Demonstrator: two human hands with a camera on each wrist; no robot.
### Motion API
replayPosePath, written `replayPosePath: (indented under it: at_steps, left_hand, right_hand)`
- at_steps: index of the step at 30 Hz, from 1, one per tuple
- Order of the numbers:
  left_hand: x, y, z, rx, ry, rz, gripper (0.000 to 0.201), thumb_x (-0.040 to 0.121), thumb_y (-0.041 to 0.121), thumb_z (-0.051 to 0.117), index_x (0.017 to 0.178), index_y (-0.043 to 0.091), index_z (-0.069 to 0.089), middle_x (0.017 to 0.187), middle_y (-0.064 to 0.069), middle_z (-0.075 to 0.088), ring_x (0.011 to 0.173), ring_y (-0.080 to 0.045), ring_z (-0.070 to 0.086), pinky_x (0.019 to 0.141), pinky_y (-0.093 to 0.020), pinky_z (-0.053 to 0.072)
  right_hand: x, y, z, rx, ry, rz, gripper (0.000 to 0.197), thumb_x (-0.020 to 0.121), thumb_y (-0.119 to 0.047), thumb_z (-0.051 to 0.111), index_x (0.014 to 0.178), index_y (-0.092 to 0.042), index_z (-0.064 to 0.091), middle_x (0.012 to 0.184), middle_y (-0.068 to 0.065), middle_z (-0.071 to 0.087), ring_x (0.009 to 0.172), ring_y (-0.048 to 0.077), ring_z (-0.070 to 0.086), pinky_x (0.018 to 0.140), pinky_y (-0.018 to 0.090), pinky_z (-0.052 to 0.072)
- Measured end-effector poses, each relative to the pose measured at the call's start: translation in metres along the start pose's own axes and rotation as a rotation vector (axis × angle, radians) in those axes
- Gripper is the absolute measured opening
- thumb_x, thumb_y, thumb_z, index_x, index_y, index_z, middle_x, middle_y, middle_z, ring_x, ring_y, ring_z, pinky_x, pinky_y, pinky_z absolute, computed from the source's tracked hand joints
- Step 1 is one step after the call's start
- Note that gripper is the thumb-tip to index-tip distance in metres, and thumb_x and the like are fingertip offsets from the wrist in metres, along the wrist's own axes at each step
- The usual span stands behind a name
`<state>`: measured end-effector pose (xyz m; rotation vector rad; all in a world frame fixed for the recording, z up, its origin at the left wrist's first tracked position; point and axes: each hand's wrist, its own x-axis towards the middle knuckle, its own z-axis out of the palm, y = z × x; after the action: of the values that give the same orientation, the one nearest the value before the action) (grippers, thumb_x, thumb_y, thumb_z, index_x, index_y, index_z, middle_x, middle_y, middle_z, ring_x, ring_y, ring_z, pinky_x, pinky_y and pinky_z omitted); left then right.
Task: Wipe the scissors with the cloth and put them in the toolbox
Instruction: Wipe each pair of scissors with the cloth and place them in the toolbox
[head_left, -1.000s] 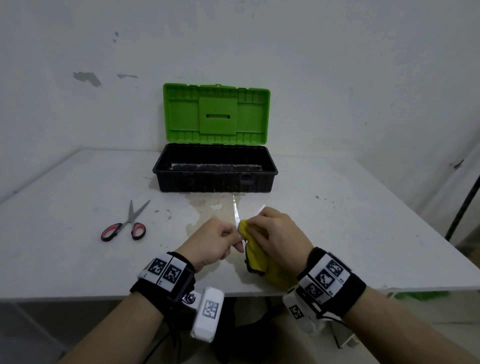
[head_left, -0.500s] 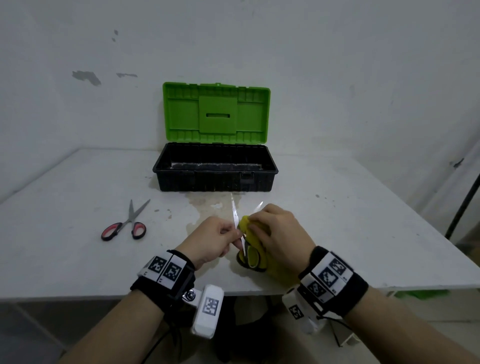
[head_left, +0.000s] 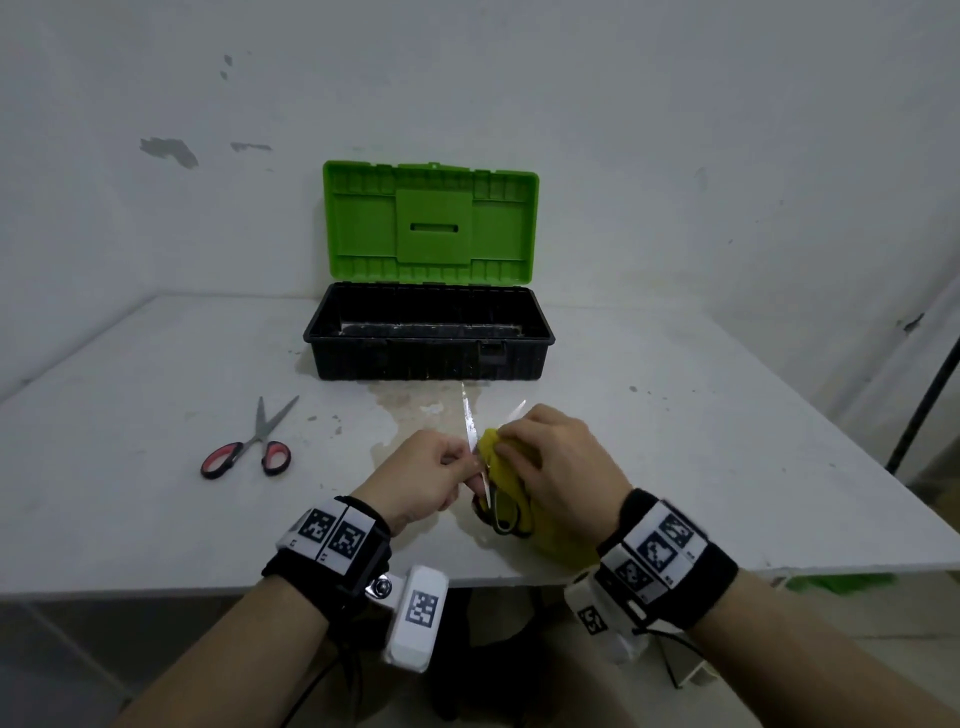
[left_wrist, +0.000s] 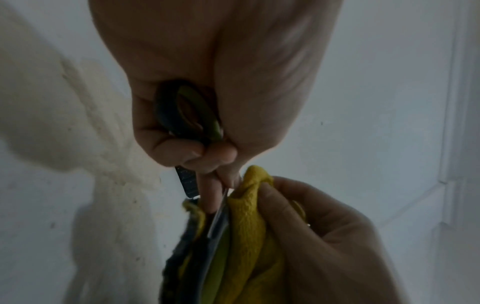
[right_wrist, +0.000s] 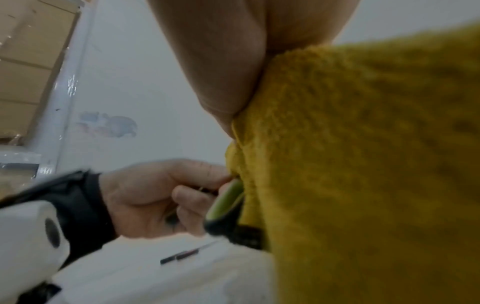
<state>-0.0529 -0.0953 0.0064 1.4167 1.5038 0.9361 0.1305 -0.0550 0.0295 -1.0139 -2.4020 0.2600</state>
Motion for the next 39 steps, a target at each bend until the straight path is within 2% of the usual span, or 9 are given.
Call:
replayPosePath:
  at_steps: [4, 11, 15, 18, 22, 24, 28, 32, 39]
  left_hand:
    - [-0.002, 0.001, 0.001, 0.014, -0.014, 0.021, 0.026, 0.099, 0.021, 0.058, 0.083, 0.004, 0.069, 0.078, -0.002, 0.076, 0.055, -0.018, 0.046, 0.051, -0.025, 0.039]
    - [-0.001, 0.000, -0.002, -0.011, -0.014, -0.010, 0.025, 0.099, 0.023, 0.059, 0.089, 0.003, 0.072, 0.082, -0.003, 0.077, 0.056, -0.015, 0.046, 0.053, -0.024, 0.041]
    - [-0.001, 0.006, -0.001, -0.002, -0.042, 0.022, 0.025, 0.096, 0.024, 0.064, 0.086, 0.004, 0.074, 0.077, -0.002, 0.076, 0.054, -0.011, 0.048, 0.052, -0.021, 0.042]
    - [-0.003, 0.006, -0.003, -0.012, -0.027, 0.025, 0.023, 0.093, 0.024, 0.069, 0.085, 0.004, 0.075, 0.072, 0.000, 0.074, 0.050, -0.009, 0.049, 0.050, -0.020, 0.042]
    - [-0.004, 0.000, -0.007, -0.038, -0.041, -0.044, 0.019, 0.092, 0.020, 0.070, 0.083, 0.004, 0.074, 0.051, 0.009, 0.054, 0.047, -0.006, 0.044, 0.049, -0.018, 0.038]
    - [-0.003, -0.001, -0.009, -0.068, -0.033, -0.073, 0.014, 0.091, 0.018, 0.071, 0.087, 0.004, 0.072, 0.055, 0.008, 0.060, 0.046, -0.006, 0.043, 0.049, -0.018, 0.038]
    - [-0.004, 0.001, -0.014, -0.083, 0.017, -0.096, 0.009, 0.085, 0.013, 0.078, 0.085, 0.006, 0.072, 0.076, -0.006, 0.076, 0.048, -0.005, 0.049, 0.049, -0.019, 0.042]
    - [-0.004, 0.006, -0.016, -0.068, -0.003, -0.079, 0.003, 0.083, 0.011, 0.078, 0.082, 0.008, 0.076, 0.070, -0.001, 0.074, 0.053, -0.009, 0.049, 0.051, -0.021, 0.041]
    - [-0.005, 0.006, -0.016, -0.011, 0.001, -0.021, 0.003, 0.082, 0.018, 0.080, 0.080, 0.016, 0.079, 0.056, 0.012, 0.063, 0.049, -0.003, 0.044, 0.051, -0.018, 0.037]
  right_hand:
    - [0.003, 0.009, 0.003, -0.008, 0.023, 0.027, 0.021, 0.096, -0.032, 0.053, 0.102, -0.019, 0.069, 0.097, -0.002, 0.057, 0.083, 0.016, 0.058, 0.076, 0.038, 0.052]
    - [0.013, 0.020, -0.018, 0.015, 0.155, 0.098, 0.017, 0.096, -0.029, 0.055, 0.099, -0.021, 0.069, 0.096, -0.004, 0.057, 0.086, 0.016, 0.055, 0.080, 0.033, 0.049]
    - [0.003, 0.005, -0.008, -0.020, 0.027, 0.016, 0.019, 0.095, -0.031, 0.055, 0.100, -0.018, 0.069, 0.096, -0.002, 0.058, 0.083, 0.015, 0.057, 0.077, 0.033, 0.051]
    - [0.003, 0.015, -0.007, -0.018, 0.087, 0.093, 0.018, 0.095, -0.030, 0.057, 0.101, -0.020, 0.069, 0.095, -0.003, 0.058, 0.083, 0.016, 0.057, 0.077, 0.031, 0.050]
    - [0.001, 0.024, -0.008, -0.019, 0.076, 0.145, 0.018, 0.096, -0.032, 0.055, 0.104, -0.023, 0.068, 0.097, -0.006, 0.056, 0.086, 0.013, 0.054, 0.077, 0.022, 0.044]
    - [0.000, 0.024, -0.008, -0.018, 0.063, 0.142, 0.018, 0.095, -0.033, 0.056, 0.105, -0.024, 0.068, 0.098, -0.007, 0.057, 0.089, 0.012, 0.054, 0.079, 0.022, 0.046]
    - [0.000, 0.017, -0.014, -0.016, 0.010, 0.032, 0.019, 0.093, -0.035, 0.059, 0.106, -0.025, 0.068, 0.099, -0.009, 0.059, 0.089, 0.010, 0.056, 0.081, 0.025, 0.050]
    - [0.002, 0.004, -0.018, -0.040, -0.069, -0.137, 0.019, 0.091, -0.034, 0.061, 0.107, -0.025, 0.069, 0.100, -0.008, 0.060, 0.086, 0.010, 0.058, 0.077, 0.025, 0.051]
    - [0.005, -0.005, -0.017, -0.109, -0.146, -0.193, 0.025, 0.094, -0.039, 0.054, 0.112, -0.026, 0.067, 0.102, -0.006, 0.058, 0.085, 0.012, 0.058, 0.072, 0.030, 0.054]
